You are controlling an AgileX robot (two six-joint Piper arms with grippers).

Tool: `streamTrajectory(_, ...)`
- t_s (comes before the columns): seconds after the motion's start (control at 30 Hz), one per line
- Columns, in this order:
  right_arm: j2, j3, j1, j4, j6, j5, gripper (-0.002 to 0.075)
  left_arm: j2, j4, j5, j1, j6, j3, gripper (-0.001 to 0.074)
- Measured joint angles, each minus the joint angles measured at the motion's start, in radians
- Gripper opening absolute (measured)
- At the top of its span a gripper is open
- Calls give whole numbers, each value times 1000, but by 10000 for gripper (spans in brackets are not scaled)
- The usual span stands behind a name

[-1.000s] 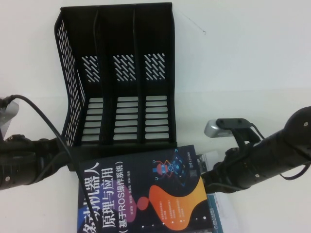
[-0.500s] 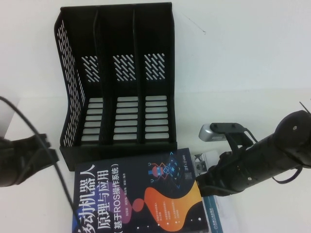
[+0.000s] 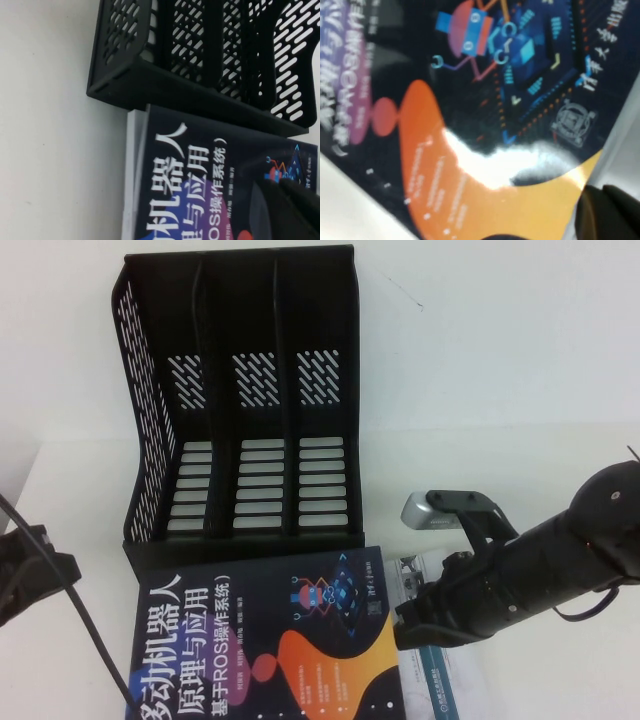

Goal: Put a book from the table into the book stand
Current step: Push book with right arm, then pick up the book with your left arm

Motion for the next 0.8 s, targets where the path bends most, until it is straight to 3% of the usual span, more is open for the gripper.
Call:
streamTrajectory(0.3, 0, 0, 2, 74, -42, -19, 1, 0, 12, 14, 0, 11, 0, -2)
streamTrajectory(0.57, -108, 28, 2, 37, -17, -121, 1, -2, 123, -82, 20, -39, 0, -2)
streamTrajectory(0.8, -299, 96, -78, -13, 18, -164, 1, -2, 125, 0, 63, -13, 0, -2)
